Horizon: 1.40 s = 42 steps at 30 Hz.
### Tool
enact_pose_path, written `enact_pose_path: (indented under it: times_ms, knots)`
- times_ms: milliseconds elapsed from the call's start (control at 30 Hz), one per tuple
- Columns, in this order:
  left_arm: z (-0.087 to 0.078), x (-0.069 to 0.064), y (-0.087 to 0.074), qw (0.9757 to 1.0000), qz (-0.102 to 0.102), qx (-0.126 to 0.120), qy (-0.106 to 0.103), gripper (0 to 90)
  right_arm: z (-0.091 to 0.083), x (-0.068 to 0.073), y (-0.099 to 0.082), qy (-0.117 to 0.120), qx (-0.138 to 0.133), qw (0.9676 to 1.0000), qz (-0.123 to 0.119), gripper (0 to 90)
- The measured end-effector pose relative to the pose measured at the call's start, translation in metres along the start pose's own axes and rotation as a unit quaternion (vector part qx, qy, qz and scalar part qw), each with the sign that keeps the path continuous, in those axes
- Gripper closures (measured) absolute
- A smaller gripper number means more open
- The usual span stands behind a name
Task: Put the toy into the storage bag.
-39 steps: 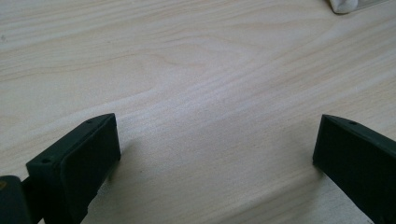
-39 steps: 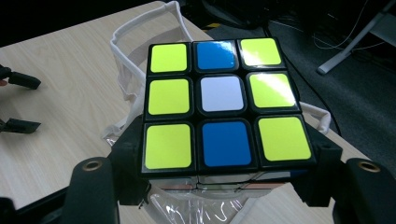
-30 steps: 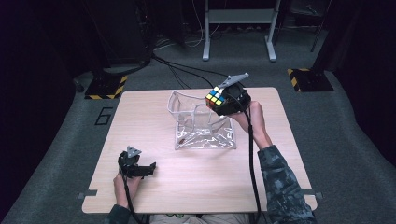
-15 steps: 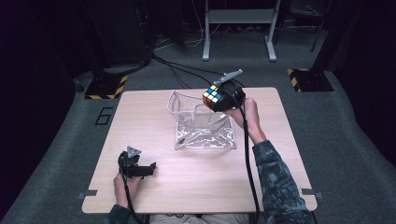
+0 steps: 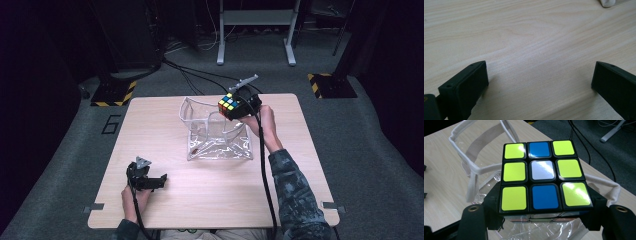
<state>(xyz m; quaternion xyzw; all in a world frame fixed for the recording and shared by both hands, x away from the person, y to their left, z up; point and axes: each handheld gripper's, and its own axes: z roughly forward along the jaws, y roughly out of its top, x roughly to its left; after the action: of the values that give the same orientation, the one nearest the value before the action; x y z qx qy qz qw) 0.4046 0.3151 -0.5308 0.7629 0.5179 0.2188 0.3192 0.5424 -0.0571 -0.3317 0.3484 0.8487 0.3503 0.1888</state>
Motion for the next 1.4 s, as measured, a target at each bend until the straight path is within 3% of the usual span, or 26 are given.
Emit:
enact_pose_path:
  times_ms: [533, 967, 1400]
  knots:
    - [0.000, 0.000, 0.000, 1.0000, 0.002, 0.001, 0.001, 0.7, 0.014, -0.012, -0.010, -0.010, 0.030, 0.9991, 0.028, 33.0]
    - [0.000, 0.000, 0.000, 1.0000, -0.001, 0.000, 0.000, 0.7, 0.014, -0.017, -0.015, -0.023, 0.028, 0.9981, 0.051, 33.0]
    - [0.000, 0.000, 0.000, 1.0000, 0.002, 0.000, 0.001, 0.8, 0.019, -0.017, -0.016, -0.019, 0.043, 0.9975, 0.053, 32.9]
